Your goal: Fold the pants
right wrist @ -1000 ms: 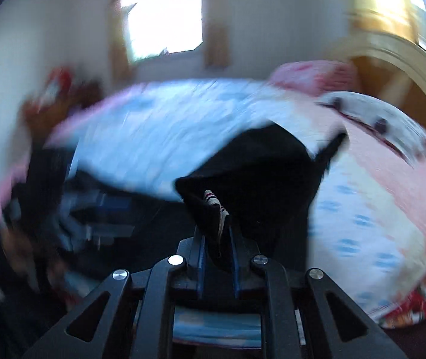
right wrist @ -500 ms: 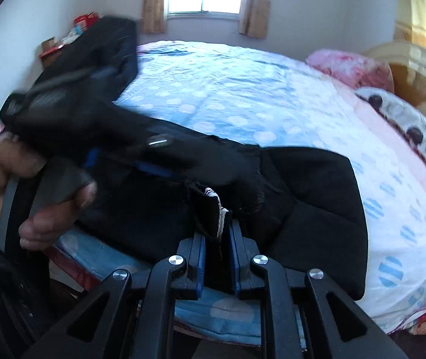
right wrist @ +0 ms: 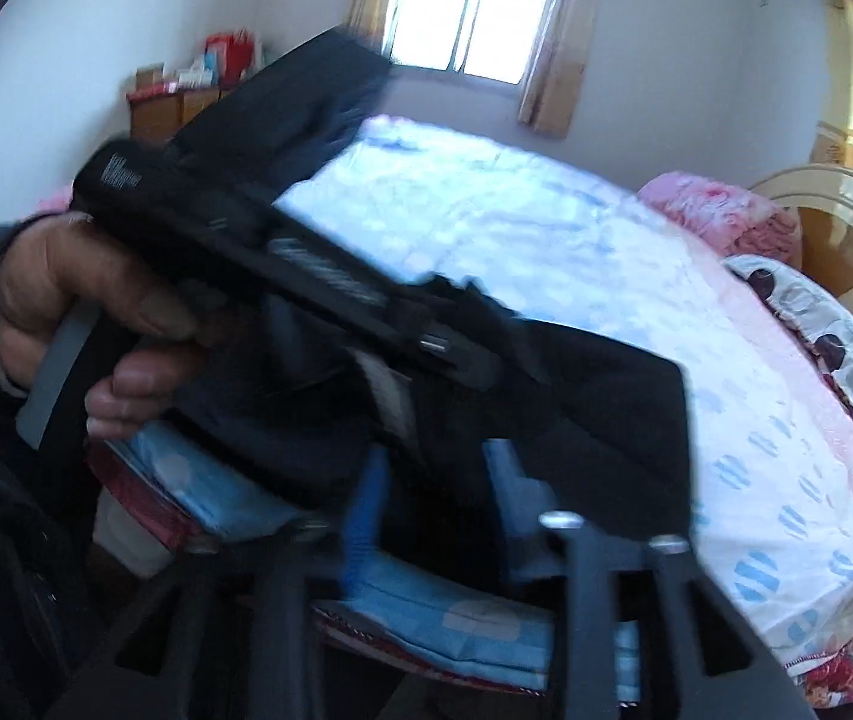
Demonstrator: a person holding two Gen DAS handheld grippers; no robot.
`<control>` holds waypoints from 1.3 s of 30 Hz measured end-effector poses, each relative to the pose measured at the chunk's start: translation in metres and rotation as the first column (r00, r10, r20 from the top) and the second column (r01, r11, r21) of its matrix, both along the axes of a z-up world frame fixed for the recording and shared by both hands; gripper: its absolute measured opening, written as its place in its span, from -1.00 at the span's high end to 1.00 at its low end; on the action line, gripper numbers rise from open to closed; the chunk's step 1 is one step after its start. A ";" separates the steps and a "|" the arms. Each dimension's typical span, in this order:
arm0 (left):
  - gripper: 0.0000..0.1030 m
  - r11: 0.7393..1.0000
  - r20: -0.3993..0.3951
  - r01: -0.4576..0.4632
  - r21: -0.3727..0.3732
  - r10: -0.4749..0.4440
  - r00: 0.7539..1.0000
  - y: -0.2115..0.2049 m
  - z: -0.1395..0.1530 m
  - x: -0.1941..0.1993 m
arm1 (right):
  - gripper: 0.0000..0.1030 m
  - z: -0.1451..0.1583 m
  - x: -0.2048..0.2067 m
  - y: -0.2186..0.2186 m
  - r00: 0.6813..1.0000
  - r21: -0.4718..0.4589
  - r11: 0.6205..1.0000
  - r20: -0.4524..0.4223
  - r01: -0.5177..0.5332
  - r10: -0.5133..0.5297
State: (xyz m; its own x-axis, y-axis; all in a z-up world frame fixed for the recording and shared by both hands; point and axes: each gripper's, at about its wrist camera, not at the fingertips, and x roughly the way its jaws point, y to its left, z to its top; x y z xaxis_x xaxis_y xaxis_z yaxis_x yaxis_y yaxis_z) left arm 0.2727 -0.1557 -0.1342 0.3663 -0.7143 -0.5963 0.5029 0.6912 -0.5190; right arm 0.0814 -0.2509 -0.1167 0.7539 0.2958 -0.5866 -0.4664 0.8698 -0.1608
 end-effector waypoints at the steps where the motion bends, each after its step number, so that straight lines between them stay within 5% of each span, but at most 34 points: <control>1: 0.80 1.000 0.012 -0.019 0.016 0.019 1.000 0.014 0.002 -0.003 | -0.12 0.005 -0.002 -0.005 1.000 0.045 0.999 0.010 -0.005 0.005; 10: 0.80 0.972 -0.010 -0.199 0.127 0.202 0.979 0.122 -0.022 -0.020 | -0.18 -0.008 0.015 0.013 0.999 0.055 0.998 -0.052 -0.009 0.012; 18: 0.80 0.963 -0.057 -0.237 0.129 0.246 0.968 0.149 -0.044 -0.025 | -0.19 -0.021 0.017 0.040 0.994 0.007 0.998 -0.099 -0.054 0.055; 22: 0.77 0.963 -0.074 -0.239 0.125 0.249 0.966 0.150 -0.052 -0.024 | -0.19 -0.046 0.038 0.038 0.970 -0.007 1.000 -0.241 0.005 -0.006; 28: 0.46 0.958 -0.036 -0.239 0.160 0.248 0.968 0.146 -0.046 -0.032 | -0.19 -0.051 0.042 0.037 0.961 -0.042 0.999 -0.276 0.009 -0.021; 34: -0.37 0.924 0.039 -0.312 0.219 0.311 0.950 0.156 -0.037 -0.046 | -0.19 -0.025 0.042 0.029 0.969 0.069 0.997 -0.248 0.020 -0.002; 39: -0.39 0.898 0.094 -0.384 0.215 0.372 0.923 0.171 -0.024 -0.056 | -0.20 -0.051 0.065 0.033 0.931 -0.019 0.998 -0.358 0.066 -0.068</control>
